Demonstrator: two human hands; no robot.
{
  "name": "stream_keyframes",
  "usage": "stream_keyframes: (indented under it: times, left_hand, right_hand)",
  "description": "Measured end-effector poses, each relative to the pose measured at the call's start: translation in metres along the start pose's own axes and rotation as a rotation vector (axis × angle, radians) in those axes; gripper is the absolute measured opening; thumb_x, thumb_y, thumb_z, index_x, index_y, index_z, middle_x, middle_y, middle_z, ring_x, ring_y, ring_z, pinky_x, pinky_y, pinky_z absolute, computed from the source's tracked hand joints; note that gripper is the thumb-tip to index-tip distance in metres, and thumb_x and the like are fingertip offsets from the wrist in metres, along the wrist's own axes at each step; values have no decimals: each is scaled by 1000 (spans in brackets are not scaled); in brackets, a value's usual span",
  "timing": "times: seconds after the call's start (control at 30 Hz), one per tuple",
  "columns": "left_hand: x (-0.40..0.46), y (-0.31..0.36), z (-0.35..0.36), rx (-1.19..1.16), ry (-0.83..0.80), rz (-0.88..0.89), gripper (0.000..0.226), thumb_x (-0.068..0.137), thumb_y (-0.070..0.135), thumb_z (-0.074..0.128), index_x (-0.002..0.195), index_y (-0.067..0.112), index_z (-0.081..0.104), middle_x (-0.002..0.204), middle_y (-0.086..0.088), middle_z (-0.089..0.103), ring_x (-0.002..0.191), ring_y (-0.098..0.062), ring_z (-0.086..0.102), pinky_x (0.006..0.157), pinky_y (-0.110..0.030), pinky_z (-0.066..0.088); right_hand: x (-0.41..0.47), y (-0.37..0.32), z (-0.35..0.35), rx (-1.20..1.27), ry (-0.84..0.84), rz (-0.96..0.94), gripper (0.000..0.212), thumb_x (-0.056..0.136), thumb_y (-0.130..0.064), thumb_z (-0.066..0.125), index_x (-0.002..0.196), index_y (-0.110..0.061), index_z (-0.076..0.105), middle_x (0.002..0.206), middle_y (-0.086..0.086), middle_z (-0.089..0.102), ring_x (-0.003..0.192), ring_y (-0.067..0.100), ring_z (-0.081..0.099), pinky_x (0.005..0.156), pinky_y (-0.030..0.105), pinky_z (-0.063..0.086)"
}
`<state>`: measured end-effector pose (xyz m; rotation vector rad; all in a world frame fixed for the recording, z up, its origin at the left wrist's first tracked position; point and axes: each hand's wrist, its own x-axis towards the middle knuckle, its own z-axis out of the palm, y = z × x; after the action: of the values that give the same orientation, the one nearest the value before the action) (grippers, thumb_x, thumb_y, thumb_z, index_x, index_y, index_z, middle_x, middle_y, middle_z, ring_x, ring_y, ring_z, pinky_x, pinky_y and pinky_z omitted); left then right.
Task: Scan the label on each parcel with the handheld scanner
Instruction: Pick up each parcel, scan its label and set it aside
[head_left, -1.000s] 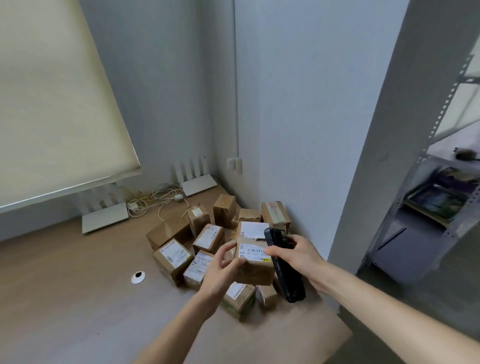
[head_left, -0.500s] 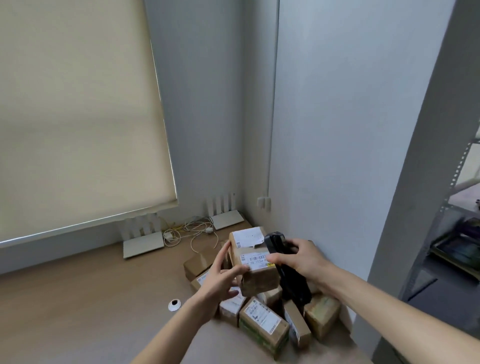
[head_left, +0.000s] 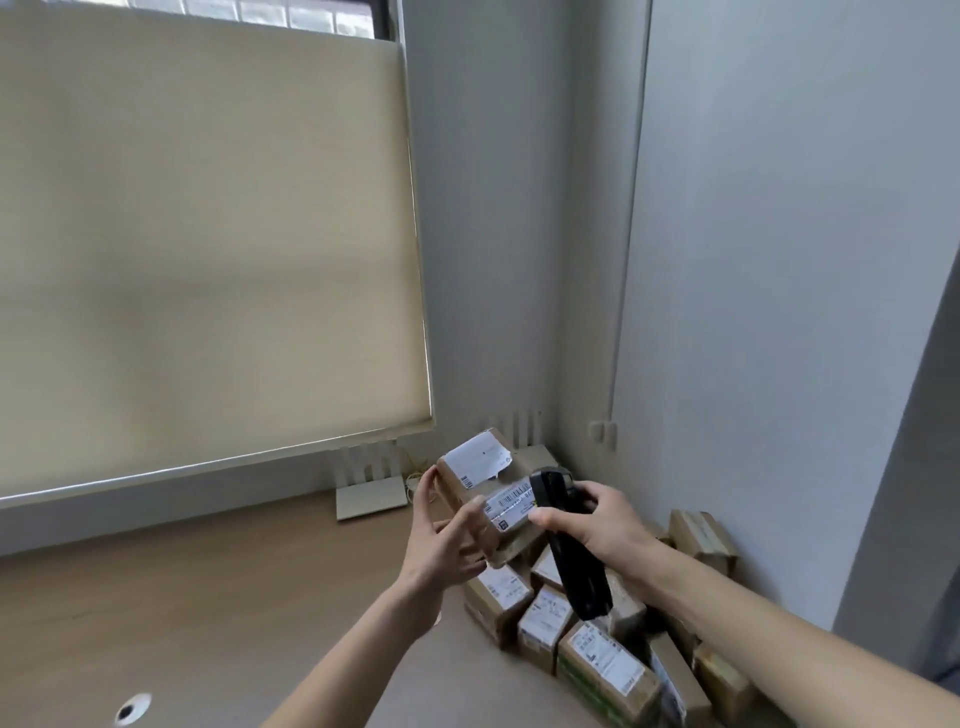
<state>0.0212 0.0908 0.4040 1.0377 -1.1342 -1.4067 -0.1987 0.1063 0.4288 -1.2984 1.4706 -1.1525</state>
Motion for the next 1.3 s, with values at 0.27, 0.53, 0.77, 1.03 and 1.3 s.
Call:
stream_keyframes:
  times: [0.27,0.53,0.77,1.03,1.3]
  left_hand:
    - [-23,17,-21,34,173,73,54,80,24,84,117,44,50,108,-14,72,94,-24,75,68,-35,61]
    - [-50,22,-43,87,331,79,36,80,29,83,104,47,64,104,-17,68,85,-24,76,66,-32,61]
    - [-67,27,-64,181,497,121,39,75,27,86,100,47,62,108,-7,69,96,-23,72,73,-38,64]
    - [-86,38,-78,252,589,186,49,59,44,83,103,46,61,106,-6,71,100,-27,69,91,-52,57]
    - [-109,37,-93,242,665,220,45,66,36,85,103,44,61,106,-9,69,101,-28,68,91,-52,57]
  right_hand:
    - [-9,-11,15,-94,-72,-18,66,65,-34,99,122,-19,69,107,-1,76,97,15,75,90,37,62]
    - [-12,-24,26,-265,-230,-21,78,59,-43,100,126,-22,67,113,-2,74,106,17,70,101,42,56]
    - [-20,-45,31,-787,-253,-159,66,57,-54,92,116,-36,68,105,-11,73,99,11,67,88,32,56]
    - [-25,-51,44,-1023,-252,-172,63,52,-54,89,110,-41,70,98,-11,70,94,16,62,75,29,45]
    - [-37,-53,64,-1072,-307,-199,71,50,-57,90,115,-37,73,99,-10,71,100,18,67,77,27,48]
